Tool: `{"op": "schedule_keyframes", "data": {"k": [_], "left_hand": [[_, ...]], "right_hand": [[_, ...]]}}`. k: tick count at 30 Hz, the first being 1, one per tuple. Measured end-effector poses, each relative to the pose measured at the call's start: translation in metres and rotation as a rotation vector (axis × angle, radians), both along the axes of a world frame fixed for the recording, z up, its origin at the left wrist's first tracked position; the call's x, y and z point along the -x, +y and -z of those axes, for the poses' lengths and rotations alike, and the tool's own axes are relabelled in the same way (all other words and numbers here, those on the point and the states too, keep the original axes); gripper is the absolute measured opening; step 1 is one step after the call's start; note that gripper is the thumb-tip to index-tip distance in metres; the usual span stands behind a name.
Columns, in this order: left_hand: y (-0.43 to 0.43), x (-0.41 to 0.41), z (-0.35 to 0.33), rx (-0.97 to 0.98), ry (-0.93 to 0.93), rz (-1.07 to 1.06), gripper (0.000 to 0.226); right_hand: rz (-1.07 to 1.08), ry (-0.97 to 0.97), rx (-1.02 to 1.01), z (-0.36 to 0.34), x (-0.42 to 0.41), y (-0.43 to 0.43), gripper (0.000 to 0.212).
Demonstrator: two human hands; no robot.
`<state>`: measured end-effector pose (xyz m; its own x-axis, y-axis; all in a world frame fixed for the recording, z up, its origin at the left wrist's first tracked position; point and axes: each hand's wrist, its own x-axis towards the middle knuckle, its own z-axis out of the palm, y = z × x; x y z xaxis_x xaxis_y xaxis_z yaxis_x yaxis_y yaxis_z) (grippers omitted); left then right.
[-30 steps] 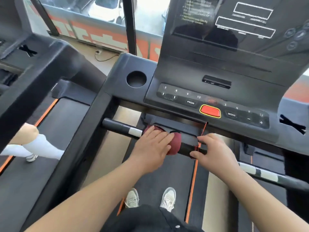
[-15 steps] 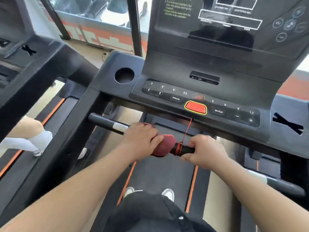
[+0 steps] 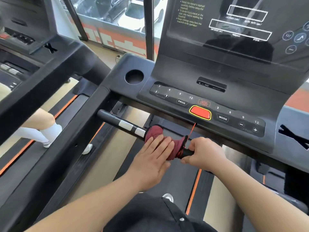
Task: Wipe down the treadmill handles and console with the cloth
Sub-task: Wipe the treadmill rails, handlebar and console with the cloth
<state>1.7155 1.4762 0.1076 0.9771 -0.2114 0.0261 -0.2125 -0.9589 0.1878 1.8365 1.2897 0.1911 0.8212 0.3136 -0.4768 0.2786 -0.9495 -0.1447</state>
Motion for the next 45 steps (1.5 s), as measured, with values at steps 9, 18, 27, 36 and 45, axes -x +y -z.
{"op": "schedule_keyframes", "data": {"k": [9, 18, 27, 36, 45], "left_hand": [[-0.02, -0.096, -0.045, -0.196, 0.335, -0.202, 0.058], [-0.022, -0.016, -0.003, 0.035, -0.095, -0.133, 0.042], [-0.033, -0.12, -0.06, -0.15, 0.584, -0.267, 0.057], [-0.022, -0.022, -0.007, 0.101, -0.039, -0.145, 0.045], [-0.038, -0.098, -0.04, -0.172, 0.304, -0.141, 0.063]], "right_hand": [[-0.009, -0.01, -0.023, 0.005, 0.0, -0.001, 0.045], [0.002, -0.015, -0.063, 0.006, 0.003, -0.004, 0.043], [-0.009, -0.003, -0.044, 0.007, 0.0, -0.003, 0.047], [0.026, 0.011, -0.099, 0.012, -0.001, -0.007, 0.042], [0.035, -0.02, -0.093, 0.007, 0.007, -0.007, 0.039]]}}
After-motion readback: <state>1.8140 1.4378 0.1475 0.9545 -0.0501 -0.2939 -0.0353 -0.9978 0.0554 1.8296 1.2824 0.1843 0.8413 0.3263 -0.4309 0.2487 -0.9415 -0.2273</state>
